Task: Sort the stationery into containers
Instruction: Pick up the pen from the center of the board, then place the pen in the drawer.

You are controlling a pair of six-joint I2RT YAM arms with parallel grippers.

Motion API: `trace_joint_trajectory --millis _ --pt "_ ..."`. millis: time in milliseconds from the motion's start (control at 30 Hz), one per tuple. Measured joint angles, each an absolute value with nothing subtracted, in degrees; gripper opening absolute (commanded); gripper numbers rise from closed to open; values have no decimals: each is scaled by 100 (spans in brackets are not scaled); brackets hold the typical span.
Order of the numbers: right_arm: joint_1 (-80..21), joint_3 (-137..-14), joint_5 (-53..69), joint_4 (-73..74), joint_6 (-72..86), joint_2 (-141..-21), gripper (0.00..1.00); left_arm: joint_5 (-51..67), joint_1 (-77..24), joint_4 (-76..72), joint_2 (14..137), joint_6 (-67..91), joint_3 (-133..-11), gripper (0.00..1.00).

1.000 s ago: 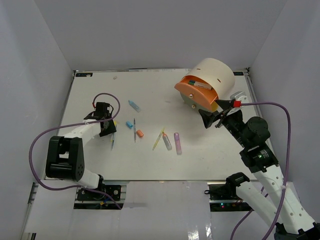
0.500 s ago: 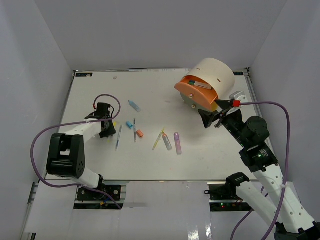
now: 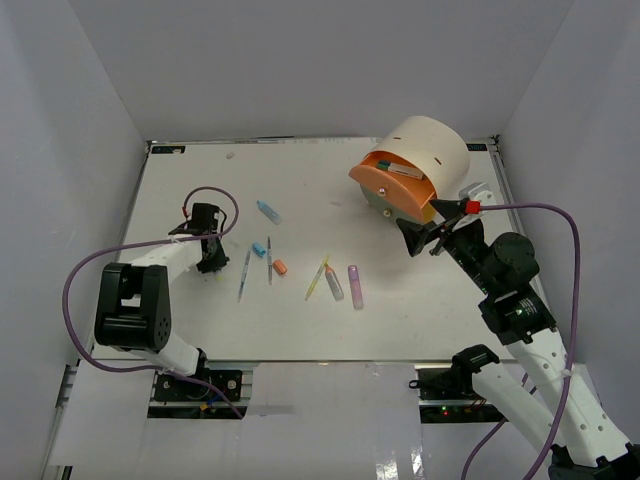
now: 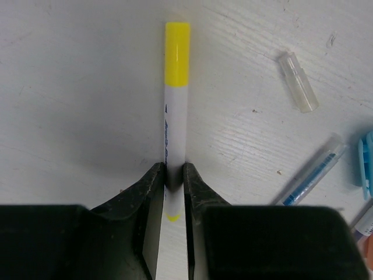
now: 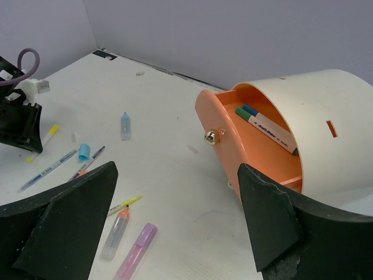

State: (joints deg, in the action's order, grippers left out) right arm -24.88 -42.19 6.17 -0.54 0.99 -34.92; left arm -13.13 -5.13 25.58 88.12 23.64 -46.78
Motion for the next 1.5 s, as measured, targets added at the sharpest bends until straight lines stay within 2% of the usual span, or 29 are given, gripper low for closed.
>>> trace_joint_trajectory --millis 67,200,333,500,667,900,1067,1267,1367,1400,1500 --pt "-2488 -4219 617 -54 97 -3492 90 -1313 -491 2571 8844 2388 -4709 25" --pt "-2497 -4219 620 -54 95 -3492 90 -1310 -451 2613 8884 2410 -4766 9" --pt "-2521 -4219 631 -51 91 -3500 90 -1308 -432 2633 8875 2447 -4770 0" --pt "-2552 -4222 775 -27 86 -3601 90 -1260 -401 2818 8661 2471 -4770 0" --pt "-2639 -4390 1090 134 84 -3920 90 -821 -377 2814 7671 2445 -4770 0" --pt "-2849 -5205 1887 499 161 -4856 94 1002 -456 1999 5992 2381 -4775 0" --pt "-3430 -5892 2093 550 419 -5649 97 2215 -1105 1070 5551 2530 -4639 0" --pt "-4193 -6466 1916 438 725 -6479 100 3033 -2016 -51 5286 2862 -4289 0" --pt "-4346 -6619 1811 211 956 -6847 100 3234 -2189 -489 5229 2989 -4158 0" --pt "-4355 -6632 1780 106 1055 -6954 97 3275 -2241 -633 5207 3035 -4115 0" --pt "-4370 -6670 1708 -73 1275 -7153 95 3385 -2346 -947 5181 3151 -4060 0"
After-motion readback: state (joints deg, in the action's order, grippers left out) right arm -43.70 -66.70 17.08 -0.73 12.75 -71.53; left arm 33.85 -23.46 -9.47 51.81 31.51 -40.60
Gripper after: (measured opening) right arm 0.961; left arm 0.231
